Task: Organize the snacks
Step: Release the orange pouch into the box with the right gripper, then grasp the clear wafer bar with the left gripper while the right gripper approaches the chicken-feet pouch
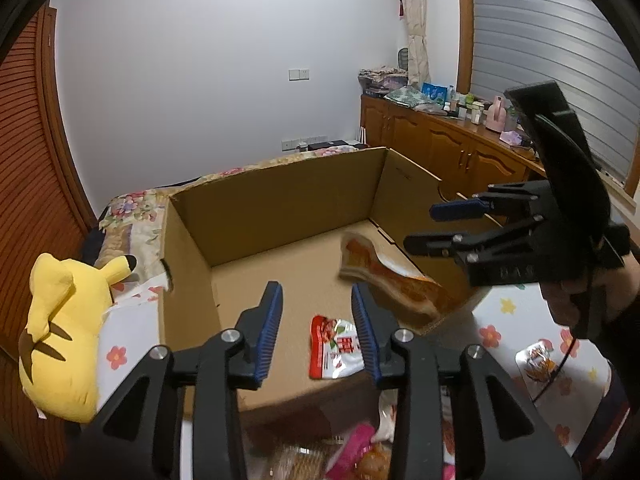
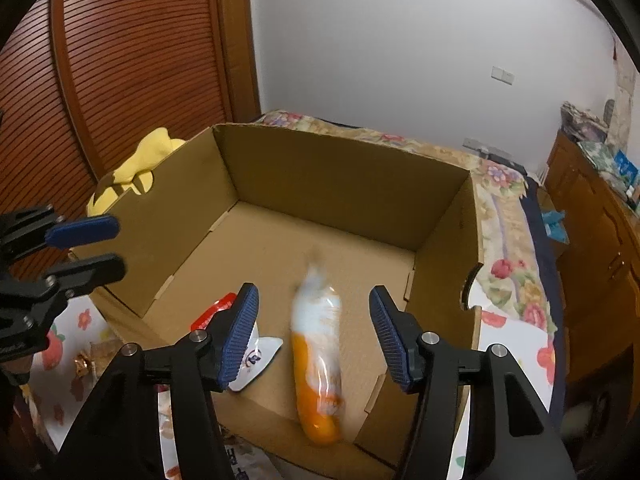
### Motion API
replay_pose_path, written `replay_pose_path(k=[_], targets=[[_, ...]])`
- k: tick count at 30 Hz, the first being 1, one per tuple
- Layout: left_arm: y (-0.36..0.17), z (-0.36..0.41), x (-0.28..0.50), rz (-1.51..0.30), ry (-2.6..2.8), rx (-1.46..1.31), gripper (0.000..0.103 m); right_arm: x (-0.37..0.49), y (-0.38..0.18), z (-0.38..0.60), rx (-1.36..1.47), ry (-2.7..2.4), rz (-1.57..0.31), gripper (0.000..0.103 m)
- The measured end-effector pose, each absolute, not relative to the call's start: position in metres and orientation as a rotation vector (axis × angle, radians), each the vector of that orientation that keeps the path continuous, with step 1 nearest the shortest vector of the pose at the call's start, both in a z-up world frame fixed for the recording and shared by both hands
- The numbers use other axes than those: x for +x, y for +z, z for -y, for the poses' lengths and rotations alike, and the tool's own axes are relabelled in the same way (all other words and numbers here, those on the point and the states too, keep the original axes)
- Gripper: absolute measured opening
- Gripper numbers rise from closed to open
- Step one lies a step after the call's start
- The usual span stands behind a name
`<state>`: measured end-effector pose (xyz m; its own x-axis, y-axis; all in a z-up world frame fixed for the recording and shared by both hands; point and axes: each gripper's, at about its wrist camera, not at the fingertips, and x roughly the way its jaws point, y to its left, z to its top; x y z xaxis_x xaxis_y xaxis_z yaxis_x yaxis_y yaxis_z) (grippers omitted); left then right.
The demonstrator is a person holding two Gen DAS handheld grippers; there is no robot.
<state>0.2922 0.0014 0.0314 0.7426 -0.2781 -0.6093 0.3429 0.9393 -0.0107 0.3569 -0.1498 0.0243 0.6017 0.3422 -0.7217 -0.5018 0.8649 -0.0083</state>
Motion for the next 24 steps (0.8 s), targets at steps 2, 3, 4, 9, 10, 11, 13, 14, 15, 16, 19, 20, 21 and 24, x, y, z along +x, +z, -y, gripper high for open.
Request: replay_pose_path(k=[2,3,4,9,10,11,13,14,15,16,19,20,21,24], targets=[[0.033,-0.005,0.283,-0.649,-0.338,0.104,0.037,0.350,0.028,0.151,-0.218,0.490,-0.776,0.059],[0.033,-0.007,0.277,-0.649,-0.339,0.104,0.038,0.344,0.031,0.153,-0.214,0.494,-0.770,0.059],[0.033,-0.008,0.272,-0.649,-0.340,0.106,0.038,0.337,0.034,0.154,-0.210,0.497,-0.764,0.059],[0.033,-0.014,0.240,-0.643,-0.338,0.111,0.041,0.301,0.047,0.156,-0.208,0.499,-0.732,0.059],[0.033,-0.015,0.235,-0.642,-0.338,0.111,0.042,0.290,0.050,0.157,-0.207,0.500,-0.724,0.059],[0.031,-0.017,0.227,-0.643,-0.337,0.111,0.042,0.283,0.051,0.158,-0.206,0.499,-0.719,0.059],[0.029,-0.019,0.217,-0.643,-0.333,0.113,0.044,0.265,0.053,0.159,-0.200,0.498,-0.709,0.059],[0.028,-0.020,0.212,-0.645,-0.331,0.113,0.045,0.257,0.053,0.160,-0.196,0.498,-0.707,0.059],[0.027,-0.022,0.207,-0.648,-0.332,0.110,0.046,0.249,0.052,0.161,-0.193,0.499,-0.705,0.059],[0.025,-0.024,0.203,-0.651,-0.332,0.107,0.046,0.244,0.051,0.161,-0.192,0.499,-0.705,0.059],[0.020,-0.029,0.191,-0.655,-0.327,0.100,0.048,0.228,0.045,0.161,-0.187,0.499,-0.712,0.059],[0.017,-0.032,0.187,-0.659,-0.320,0.101,0.048,0.222,0.042,0.161,-0.184,0.500,-0.715,0.059],[0.015,-0.035,0.184,-0.663,-0.314,0.101,0.048,0.217,0.039,0.161,-0.183,0.500,-0.717,0.059],[0.007,-0.040,0.176,-0.676,-0.300,0.095,0.048,0.202,0.028,0.161,-0.178,0.509,-0.725,0.059]])
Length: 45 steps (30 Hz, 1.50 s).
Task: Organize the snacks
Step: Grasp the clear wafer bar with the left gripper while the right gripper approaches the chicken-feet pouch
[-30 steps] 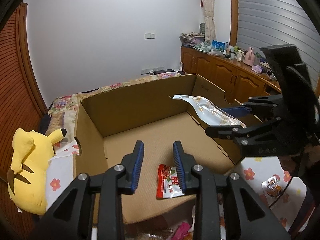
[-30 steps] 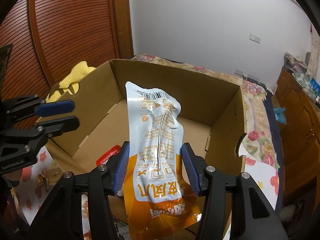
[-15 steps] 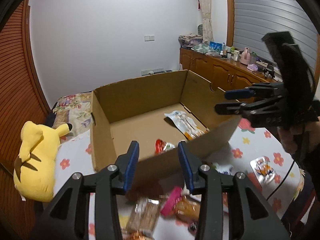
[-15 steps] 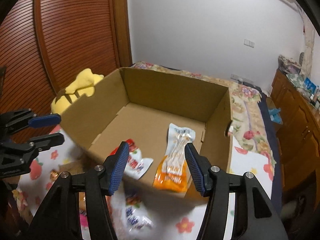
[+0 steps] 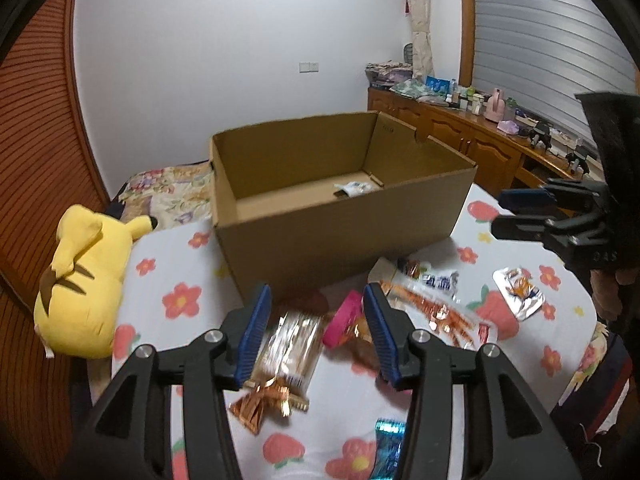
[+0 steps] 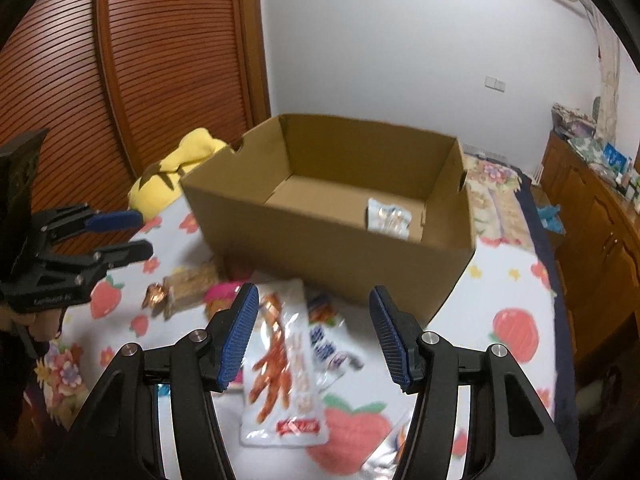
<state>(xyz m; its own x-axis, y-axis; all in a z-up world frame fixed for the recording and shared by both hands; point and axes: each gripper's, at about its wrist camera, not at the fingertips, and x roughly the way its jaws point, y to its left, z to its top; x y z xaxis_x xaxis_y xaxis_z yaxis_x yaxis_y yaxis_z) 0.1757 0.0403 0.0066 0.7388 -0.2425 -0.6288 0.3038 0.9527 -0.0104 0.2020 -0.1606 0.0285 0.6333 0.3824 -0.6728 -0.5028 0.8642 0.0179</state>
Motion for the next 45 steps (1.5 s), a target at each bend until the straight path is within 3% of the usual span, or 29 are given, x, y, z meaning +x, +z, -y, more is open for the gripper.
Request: replay_pose_path(k=[8,22,45], targets=[[-0.018,-0.049,0.164,-0.714,-0.275,0.082,0.048,0.175,-0.001,0.151,-0.167,0.547,-0.764,0.059],[-0.066,-0.044,0.209,-0.848,-0.274,0.148,0.048,0.183,-0.057,0.133,-0.178,0.578,-0.858,0.058],[-0.093,-0.036,0.236,-0.961,-0.257,0.211,0.050,0.215,-0.064,0.117,-0.207,0.592,-0.896,0.060]])
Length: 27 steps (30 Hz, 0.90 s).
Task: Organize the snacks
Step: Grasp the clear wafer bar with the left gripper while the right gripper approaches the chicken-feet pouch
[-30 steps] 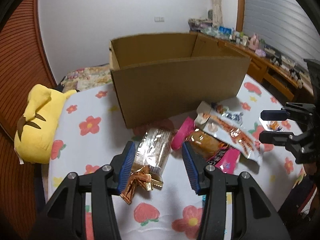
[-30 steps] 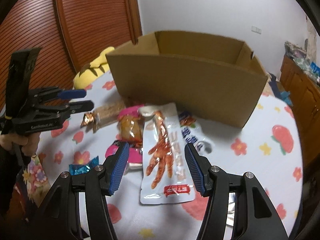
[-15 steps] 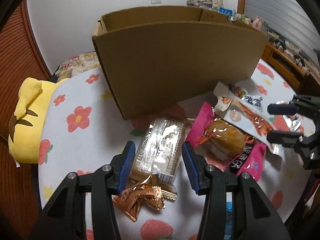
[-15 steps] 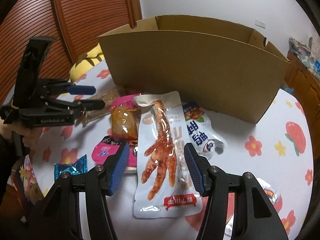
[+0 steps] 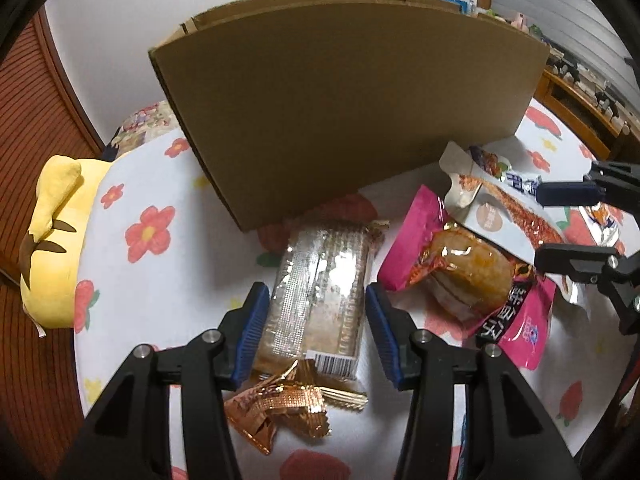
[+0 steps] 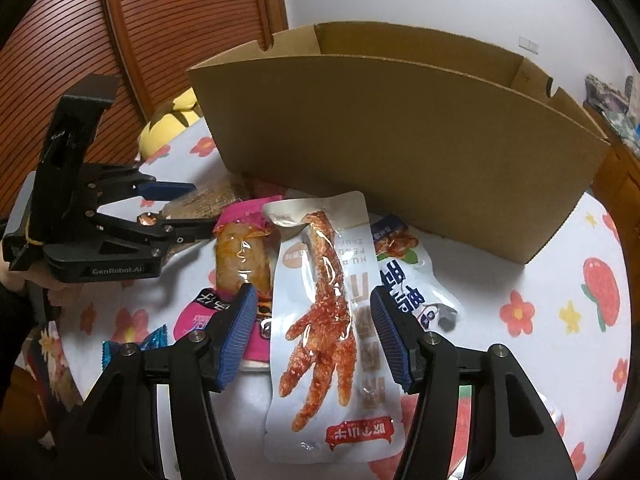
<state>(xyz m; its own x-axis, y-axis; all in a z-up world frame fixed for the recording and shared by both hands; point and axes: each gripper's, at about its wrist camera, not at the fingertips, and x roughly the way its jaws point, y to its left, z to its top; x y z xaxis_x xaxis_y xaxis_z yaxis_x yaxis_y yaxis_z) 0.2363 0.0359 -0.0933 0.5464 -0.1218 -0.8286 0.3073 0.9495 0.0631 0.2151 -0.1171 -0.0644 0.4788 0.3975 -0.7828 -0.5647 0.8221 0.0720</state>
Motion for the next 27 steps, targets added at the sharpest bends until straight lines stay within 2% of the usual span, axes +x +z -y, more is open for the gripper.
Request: replay_pose_path(k=[5,9,27], targets=[[-0.095,-0.038,0.238,-0.970,-0.259,0.188,0.051,0.222,-0.068,0.115,-0.228,0.582,-0.907,0.063],[-0.093,-0.041,0.234,-0.957,-0.274,0.168,0.041,0.227,-0.073,0.113,-0.244,0.575,-0.921,0.067],[-0.043,-0.052,0.189,-0.779,-0.298,0.062,0.040,0.233,-0.076,0.107,-0.236,0.574,-0.962,0.074]])
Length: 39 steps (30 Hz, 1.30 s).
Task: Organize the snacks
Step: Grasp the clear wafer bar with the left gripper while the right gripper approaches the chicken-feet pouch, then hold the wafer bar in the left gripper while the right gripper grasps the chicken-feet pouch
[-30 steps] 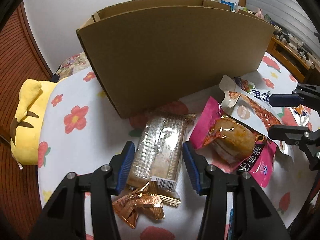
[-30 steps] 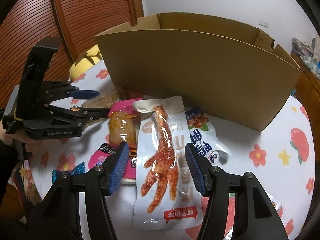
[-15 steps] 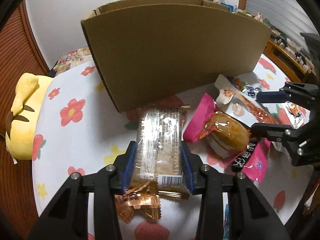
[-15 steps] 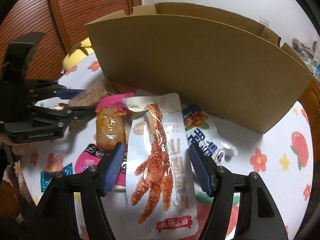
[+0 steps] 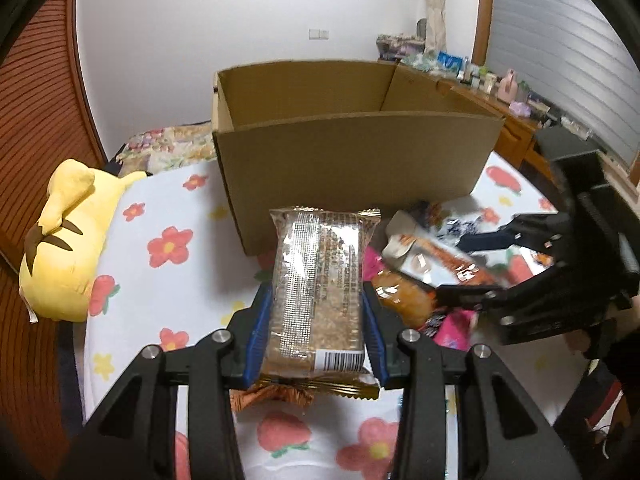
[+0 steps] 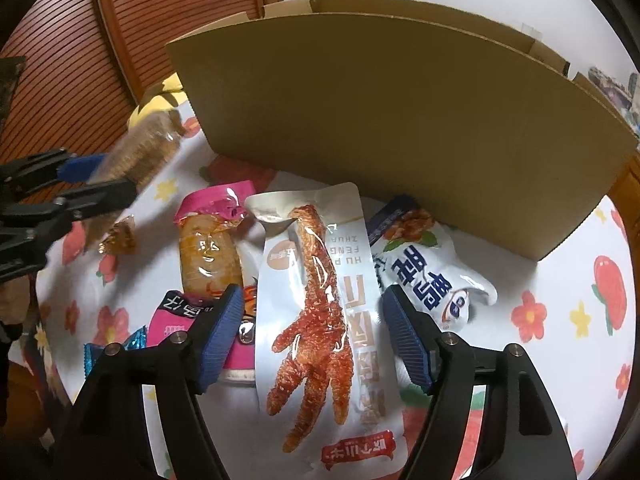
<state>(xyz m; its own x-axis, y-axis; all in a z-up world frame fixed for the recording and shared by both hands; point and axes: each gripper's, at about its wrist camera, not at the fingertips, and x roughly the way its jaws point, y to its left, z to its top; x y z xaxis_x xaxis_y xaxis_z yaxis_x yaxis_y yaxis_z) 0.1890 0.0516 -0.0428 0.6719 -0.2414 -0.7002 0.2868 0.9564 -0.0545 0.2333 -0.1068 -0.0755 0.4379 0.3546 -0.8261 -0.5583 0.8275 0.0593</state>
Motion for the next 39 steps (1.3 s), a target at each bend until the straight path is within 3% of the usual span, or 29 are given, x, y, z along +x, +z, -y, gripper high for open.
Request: replay_pose_path(k=[21,28,39], targets=[[-0.034,-0.033,0.162,-0.730,-0.350,0.068,0.040,0.232,-0.068,0.116,-0.189,0.611,-1.005,0.067],[-0.039,-0.028,0.159,-0.735,-0.360,0.071,0.040,0.225,-0.076,0.125,-0.179,0.640,-1.039,0.074],[-0.040,-0.030,0.158,-0.737,-0.356,0.072,0.040,0.225,-0.084,0.122,-0.175,0.649,-1.009,0.075]])
